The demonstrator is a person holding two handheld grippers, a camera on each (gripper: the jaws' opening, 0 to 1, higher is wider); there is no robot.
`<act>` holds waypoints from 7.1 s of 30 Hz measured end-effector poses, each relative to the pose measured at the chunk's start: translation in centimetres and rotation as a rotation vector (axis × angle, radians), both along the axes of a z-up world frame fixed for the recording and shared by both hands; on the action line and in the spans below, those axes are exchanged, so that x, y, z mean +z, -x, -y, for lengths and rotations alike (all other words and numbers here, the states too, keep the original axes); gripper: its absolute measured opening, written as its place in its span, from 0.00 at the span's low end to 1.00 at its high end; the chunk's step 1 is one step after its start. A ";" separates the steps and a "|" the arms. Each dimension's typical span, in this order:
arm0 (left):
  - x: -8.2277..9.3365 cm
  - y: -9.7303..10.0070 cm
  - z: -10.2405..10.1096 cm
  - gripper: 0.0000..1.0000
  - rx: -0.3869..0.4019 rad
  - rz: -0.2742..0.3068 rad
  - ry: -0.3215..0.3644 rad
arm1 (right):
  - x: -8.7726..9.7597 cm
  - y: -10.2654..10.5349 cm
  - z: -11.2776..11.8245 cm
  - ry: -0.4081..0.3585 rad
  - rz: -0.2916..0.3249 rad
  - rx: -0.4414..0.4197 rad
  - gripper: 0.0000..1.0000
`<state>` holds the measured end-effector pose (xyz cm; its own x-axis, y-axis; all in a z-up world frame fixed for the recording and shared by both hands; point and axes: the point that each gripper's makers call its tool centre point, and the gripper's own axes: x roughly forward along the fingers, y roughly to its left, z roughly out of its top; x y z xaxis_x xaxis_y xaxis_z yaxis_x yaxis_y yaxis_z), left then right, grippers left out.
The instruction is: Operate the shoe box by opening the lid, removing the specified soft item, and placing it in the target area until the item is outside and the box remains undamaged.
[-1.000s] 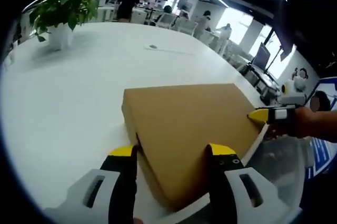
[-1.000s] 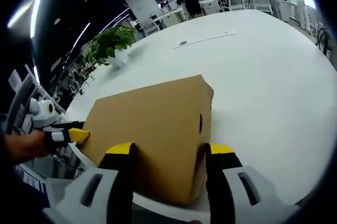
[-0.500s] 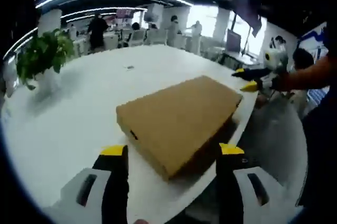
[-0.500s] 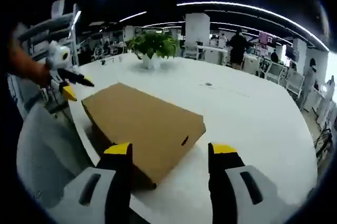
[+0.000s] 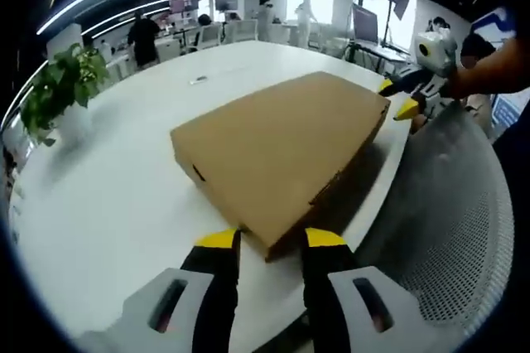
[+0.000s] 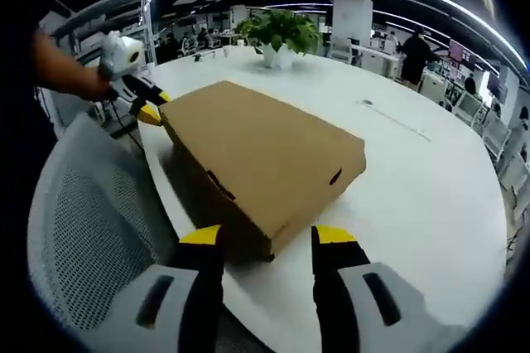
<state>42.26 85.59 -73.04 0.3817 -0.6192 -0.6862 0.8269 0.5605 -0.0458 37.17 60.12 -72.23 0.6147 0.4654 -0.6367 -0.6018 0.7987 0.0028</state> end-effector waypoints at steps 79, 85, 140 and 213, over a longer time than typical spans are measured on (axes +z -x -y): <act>19.5 -9.4 4.6 0.28 0.041 0.330 0.234 | 13.6 -11.4 3.6 0.170 0.384 -0.344 0.01; 20.3 -8.7 -0.2 0.30 0.198 0.383 0.231 | 13.9 -12.7 4.0 0.183 0.361 -0.340 0.01; 1.5 -2.3 -0.5 0.03 0.202 -0.124 0.000 | 5.5 -27.8 6.7 0.199 0.042 -0.316 0.00; -0.3 -3.3 13.5 0.19 0.120 -0.418 0.063 | 3.8 -5.8 -0.5 0.000 0.027 -0.230 0.39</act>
